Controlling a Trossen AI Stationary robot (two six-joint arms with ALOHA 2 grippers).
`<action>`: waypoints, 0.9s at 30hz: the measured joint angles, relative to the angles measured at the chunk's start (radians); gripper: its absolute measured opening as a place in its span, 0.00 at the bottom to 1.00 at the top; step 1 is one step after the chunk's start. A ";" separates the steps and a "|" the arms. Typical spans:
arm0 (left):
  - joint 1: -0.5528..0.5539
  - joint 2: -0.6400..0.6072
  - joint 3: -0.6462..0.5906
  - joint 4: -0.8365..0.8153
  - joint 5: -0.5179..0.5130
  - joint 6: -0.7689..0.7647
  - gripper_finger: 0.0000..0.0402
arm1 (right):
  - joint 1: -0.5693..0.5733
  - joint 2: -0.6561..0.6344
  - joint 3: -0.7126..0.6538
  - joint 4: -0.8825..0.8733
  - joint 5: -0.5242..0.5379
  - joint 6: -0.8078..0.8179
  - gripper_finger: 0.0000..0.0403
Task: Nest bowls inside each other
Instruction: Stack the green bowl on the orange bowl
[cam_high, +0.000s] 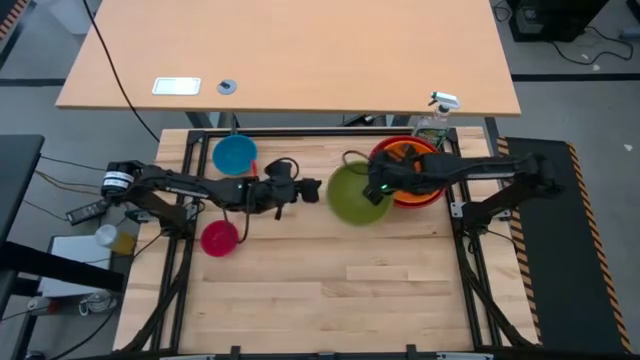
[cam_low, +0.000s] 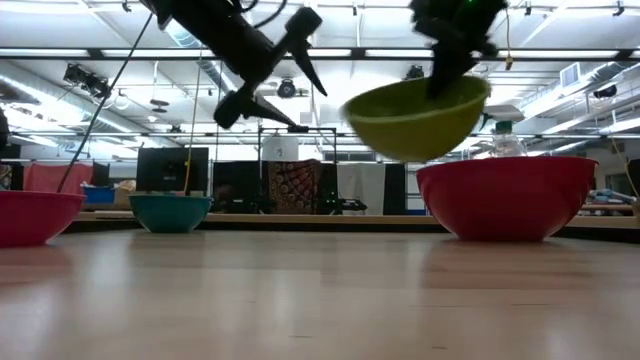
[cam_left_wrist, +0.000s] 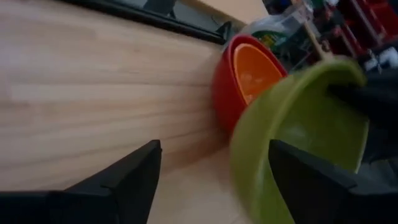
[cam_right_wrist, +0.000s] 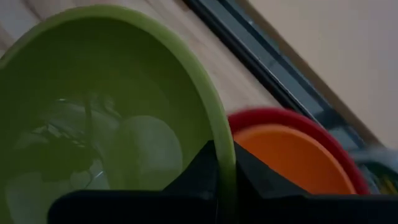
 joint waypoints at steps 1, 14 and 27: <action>0.000 -0.015 0.000 -0.002 0.000 0.027 0.75 | -0.011 -0.027 0.000 -0.039 -0.005 0.025 0.08; 0.077 -0.244 -0.001 -0.436 0.277 0.370 0.68 | -0.264 -0.368 -0.107 -0.368 -0.034 0.265 0.08; 0.283 -0.260 -0.001 -0.810 0.419 0.594 0.58 | -0.523 -0.399 -0.407 -0.161 -0.190 0.167 0.16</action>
